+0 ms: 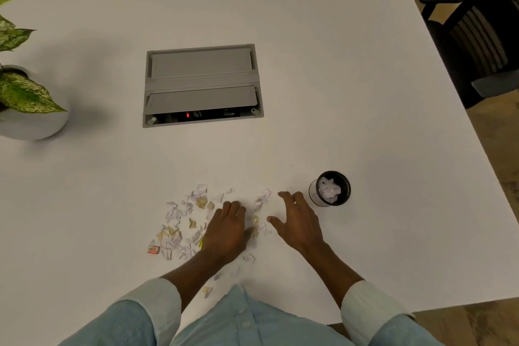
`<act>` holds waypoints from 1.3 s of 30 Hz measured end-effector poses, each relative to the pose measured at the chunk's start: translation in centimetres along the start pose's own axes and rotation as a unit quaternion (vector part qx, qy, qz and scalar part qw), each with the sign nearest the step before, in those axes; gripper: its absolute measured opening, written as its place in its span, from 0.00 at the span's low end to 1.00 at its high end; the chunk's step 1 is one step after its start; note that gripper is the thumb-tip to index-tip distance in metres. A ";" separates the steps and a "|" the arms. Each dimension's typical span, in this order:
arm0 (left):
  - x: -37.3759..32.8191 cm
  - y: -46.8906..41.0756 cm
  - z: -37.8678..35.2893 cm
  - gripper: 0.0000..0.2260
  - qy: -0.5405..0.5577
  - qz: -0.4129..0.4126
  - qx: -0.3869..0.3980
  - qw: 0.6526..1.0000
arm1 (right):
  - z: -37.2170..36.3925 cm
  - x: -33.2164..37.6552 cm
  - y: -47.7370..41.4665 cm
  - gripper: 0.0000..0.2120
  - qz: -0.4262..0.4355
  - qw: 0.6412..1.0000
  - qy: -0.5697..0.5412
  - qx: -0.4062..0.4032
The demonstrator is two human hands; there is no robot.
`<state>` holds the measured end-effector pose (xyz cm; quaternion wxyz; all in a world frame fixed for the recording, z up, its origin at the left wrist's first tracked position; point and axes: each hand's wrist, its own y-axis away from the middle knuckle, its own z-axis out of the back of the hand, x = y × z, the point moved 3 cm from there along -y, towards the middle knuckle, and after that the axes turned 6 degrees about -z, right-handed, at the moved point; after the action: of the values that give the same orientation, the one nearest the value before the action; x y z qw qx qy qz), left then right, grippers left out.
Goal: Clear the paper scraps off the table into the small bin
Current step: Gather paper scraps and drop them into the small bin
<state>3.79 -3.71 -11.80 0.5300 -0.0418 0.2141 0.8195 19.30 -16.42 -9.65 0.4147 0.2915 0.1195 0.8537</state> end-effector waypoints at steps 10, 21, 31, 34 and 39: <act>0.3 4.6 -4.6 0.42 -0.009 0.006 0.121 0.993 | -2.3 -0.1 -3.4 0.45 -0.012 0.998 0.030 0.054; -1.3 4.6 -4.8 0.24 0.029 0.011 0.079 0.996 | -4.6 4.4 -3.4 0.23 0.095 0.985 0.135 0.048; -1.1 4.5 -4.5 0.09 0.122 0.047 0.026 0.991 | -4.0 2.3 -1.8 0.08 0.068 0.998 0.010 0.014; -1.4 3.9 -3.1 0.03 0.181 0.096 -0.029 0.978 | -2.0 1.5 -0.8 0.05 0.055 0.995 -0.074 -0.041; -3.8 1.3 1.3 0.04 0.286 0.154 -0.141 0.935 | 2.8 0.4 1.2 0.05 0.045 0.968 -0.191 -0.157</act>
<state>4.52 -6.82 -9.10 0.3020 -0.3153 0.2427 0.8663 20.05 -16.94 -6.70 0.4320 0.3852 -0.1108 0.8079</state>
